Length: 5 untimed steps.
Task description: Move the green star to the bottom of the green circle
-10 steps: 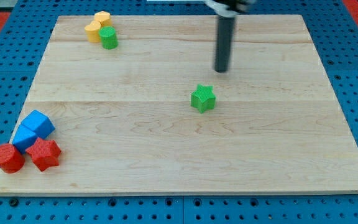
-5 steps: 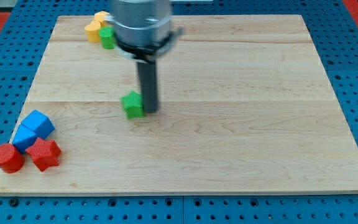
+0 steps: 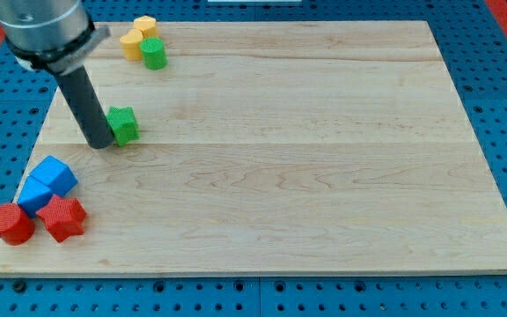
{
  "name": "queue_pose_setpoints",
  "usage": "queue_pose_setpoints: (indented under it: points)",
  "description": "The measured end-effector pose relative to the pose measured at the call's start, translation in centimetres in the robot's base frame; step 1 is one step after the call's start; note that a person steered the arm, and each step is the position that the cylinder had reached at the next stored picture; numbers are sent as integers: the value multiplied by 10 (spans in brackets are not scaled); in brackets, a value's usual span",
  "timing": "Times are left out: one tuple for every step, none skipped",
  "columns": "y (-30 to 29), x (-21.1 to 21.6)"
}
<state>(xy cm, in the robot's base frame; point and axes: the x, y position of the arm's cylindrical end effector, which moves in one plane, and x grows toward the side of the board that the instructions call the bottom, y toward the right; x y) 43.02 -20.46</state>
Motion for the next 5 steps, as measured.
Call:
queue_pose_setpoints:
  points:
    - [30,-21]
    - [44,-20]
    - [61,-31]
    - [64,-59]
    - [63,-103]
